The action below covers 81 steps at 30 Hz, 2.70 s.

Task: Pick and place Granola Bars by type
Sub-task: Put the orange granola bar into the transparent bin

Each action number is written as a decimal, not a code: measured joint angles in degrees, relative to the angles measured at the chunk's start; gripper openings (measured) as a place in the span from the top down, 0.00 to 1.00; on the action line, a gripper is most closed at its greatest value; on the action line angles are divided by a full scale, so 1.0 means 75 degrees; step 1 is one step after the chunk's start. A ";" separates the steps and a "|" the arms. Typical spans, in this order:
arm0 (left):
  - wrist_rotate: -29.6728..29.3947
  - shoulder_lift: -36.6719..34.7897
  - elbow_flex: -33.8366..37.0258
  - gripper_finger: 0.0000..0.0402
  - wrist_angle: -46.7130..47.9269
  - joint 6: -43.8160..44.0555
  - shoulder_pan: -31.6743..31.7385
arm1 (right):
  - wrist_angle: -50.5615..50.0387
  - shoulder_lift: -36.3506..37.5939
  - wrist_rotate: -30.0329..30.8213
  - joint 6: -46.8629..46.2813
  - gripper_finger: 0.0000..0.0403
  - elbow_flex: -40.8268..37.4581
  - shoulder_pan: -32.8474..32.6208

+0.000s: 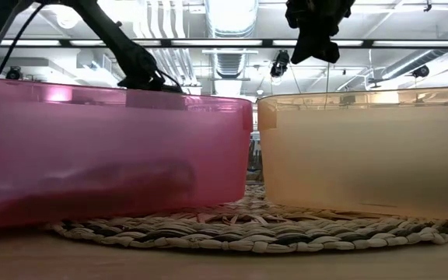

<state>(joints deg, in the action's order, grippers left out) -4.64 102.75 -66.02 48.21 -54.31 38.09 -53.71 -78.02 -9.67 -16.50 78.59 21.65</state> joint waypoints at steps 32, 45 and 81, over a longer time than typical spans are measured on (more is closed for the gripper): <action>-0.0133 0.0290 -0.0583 0.90 0.0993 0.0699 -0.0076 | 0.0000 0.0000 0.0017 0.0167 0.98 -0.0017 0.0000; -0.0172 0.0281 -0.2790 0.90 0.3007 0.1786 -0.0677 | 0.0003 0.0000 0.0017 0.0487 0.98 -0.0017 0.0000; 0.1166 0.0290 -0.6306 0.90 0.1741 0.6309 -0.3695 | -0.0641 0.0556 0.0029 0.0976 0.98 -0.0017 0.0003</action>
<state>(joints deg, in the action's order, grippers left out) 4.10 104.92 -113.31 61.26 -6.99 10.37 -58.52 -73.85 -9.45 -9.18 78.46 21.67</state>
